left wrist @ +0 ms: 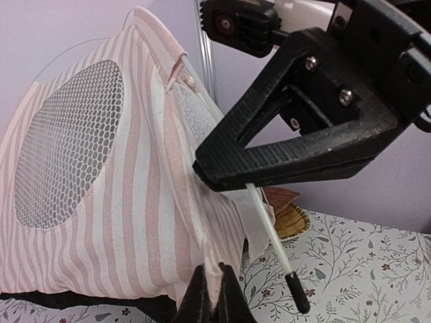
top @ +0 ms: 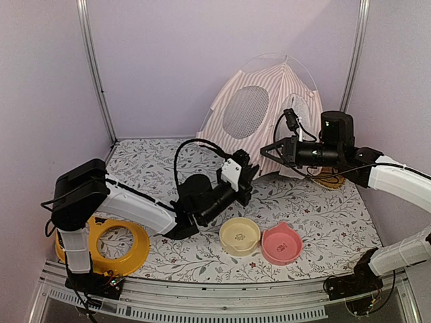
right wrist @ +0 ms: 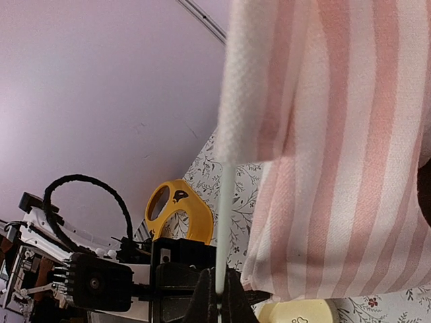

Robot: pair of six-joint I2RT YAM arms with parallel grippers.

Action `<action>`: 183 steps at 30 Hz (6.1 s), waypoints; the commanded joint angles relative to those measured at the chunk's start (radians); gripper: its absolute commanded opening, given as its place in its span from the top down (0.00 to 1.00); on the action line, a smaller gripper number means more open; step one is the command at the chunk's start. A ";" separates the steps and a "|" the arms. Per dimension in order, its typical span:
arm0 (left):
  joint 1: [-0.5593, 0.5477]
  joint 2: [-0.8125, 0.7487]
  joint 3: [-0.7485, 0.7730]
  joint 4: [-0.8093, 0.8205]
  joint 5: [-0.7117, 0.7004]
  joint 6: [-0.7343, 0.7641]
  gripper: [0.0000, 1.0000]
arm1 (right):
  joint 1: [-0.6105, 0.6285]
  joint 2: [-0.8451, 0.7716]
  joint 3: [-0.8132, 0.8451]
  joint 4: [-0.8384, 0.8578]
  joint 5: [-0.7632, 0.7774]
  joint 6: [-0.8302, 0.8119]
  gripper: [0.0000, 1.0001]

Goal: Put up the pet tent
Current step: Insert the tent pole into the pole socket of the pet tent.

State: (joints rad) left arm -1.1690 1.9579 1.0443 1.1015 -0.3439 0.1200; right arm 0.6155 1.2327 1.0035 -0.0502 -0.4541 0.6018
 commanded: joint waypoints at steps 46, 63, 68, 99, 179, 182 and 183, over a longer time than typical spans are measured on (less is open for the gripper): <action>-0.145 0.032 -0.156 -0.155 -0.028 -0.032 1.00 | -0.099 0.039 0.124 0.398 0.249 0.001 1.00; -0.128 -0.020 -0.154 -0.164 -0.016 -0.059 1.00 | -0.100 0.022 0.047 0.386 0.244 -0.006 1.00; -0.129 -0.028 -0.152 -0.166 -0.012 -0.054 1.00 | -0.100 0.027 0.043 0.378 0.244 -0.014 1.00; -0.068 -0.056 -0.142 -0.187 0.053 -0.130 1.00 | -0.090 0.035 -0.039 0.370 0.188 -0.002 1.00; 0.008 -0.057 -0.143 -0.284 0.111 -0.152 1.00 | -0.030 0.023 -0.149 0.331 0.265 -0.054 1.00; 0.007 -0.064 -0.139 -0.278 0.107 -0.149 1.00 | -0.030 0.040 -0.147 0.338 0.245 -0.043 1.00; 0.007 -0.066 -0.136 -0.278 0.109 -0.146 1.00 | -0.030 0.044 -0.148 0.341 0.241 -0.039 1.00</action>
State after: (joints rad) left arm -1.1400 1.8832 0.9516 0.8913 -0.2226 -0.0433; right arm 0.6312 1.2736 0.8230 0.2085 -0.3496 0.6041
